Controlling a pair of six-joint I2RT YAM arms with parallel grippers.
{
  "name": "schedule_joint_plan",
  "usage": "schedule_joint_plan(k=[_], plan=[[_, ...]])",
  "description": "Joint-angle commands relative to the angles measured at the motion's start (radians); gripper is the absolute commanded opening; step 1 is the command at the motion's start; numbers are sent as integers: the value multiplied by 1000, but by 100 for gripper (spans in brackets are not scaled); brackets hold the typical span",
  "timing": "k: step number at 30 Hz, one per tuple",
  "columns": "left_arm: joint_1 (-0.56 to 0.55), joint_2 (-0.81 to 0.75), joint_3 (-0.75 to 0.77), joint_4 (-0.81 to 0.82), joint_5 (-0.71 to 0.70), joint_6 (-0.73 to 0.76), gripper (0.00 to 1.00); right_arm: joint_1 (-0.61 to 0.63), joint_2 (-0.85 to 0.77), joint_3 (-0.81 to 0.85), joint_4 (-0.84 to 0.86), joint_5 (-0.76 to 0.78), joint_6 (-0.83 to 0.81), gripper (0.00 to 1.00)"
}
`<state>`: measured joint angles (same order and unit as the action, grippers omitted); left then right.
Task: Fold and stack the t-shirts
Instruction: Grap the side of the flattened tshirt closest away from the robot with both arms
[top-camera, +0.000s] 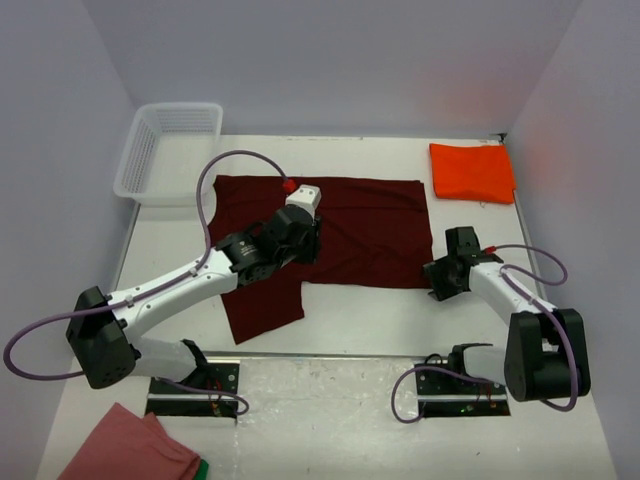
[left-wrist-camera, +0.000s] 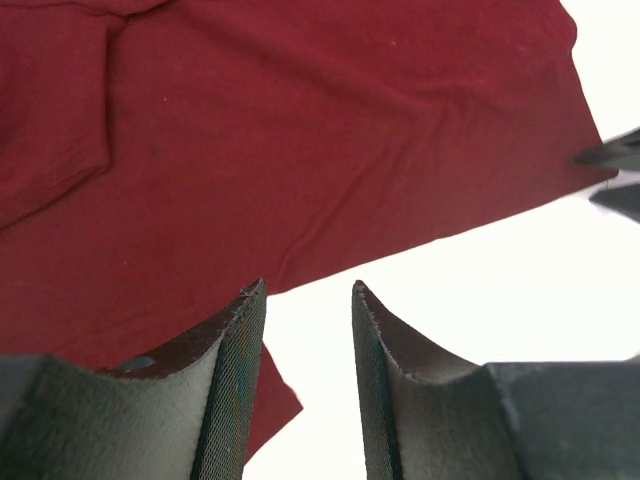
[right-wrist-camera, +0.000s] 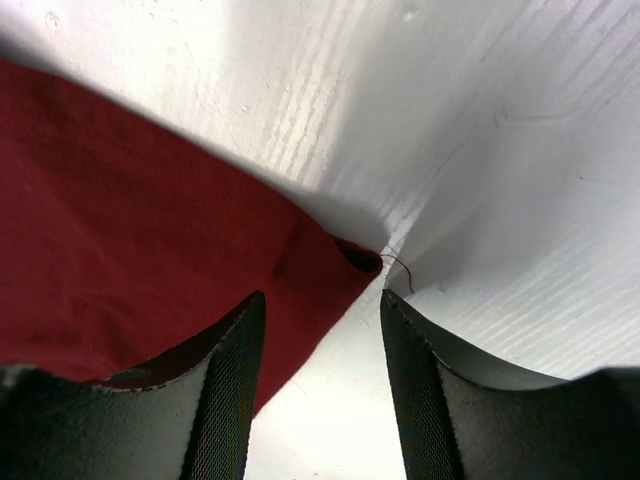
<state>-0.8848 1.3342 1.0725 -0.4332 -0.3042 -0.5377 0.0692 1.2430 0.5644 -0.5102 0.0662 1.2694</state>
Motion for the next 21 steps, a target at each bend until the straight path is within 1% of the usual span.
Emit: schedule_joint_plan(k=[1, 4, 6, 9, 13, 17, 19, 20, 21], plan=[[1, -56, -22, 40, 30, 19, 42, -9, 44, 38, -45, 83, 30, 51], [1, -75, -36, 42, 37, 21, 42, -11, 67, 68, -94, 99, 48, 51], [1, -87, -49, 45, 43, 19, 42, -12, 73, 86, -119, 125, 51, 53], [1, -124, -83, 77, 60, 13, 42, -14, 96, 101, -146, 124, 51, 51], [1, -133, -103, 93, 85, 13, 42, -14, 108, 115, -175, 126, 56, 51], [1, -133, -115, 99, 94, 12, 42, -17, 131, 129, -180, 126, 65, 40], [1, -135, -118, 96, 97, 12, 42, -16, 142, 135, -186, 129, 64, 40], [0, -135, -120, 96, 97, 12, 42, -17, 145, 143, -186, 127, 62, 37], [1, -138, -118, 90, 96, 13, 42, -17, 150, 149, -186, 124, 59, 33]])
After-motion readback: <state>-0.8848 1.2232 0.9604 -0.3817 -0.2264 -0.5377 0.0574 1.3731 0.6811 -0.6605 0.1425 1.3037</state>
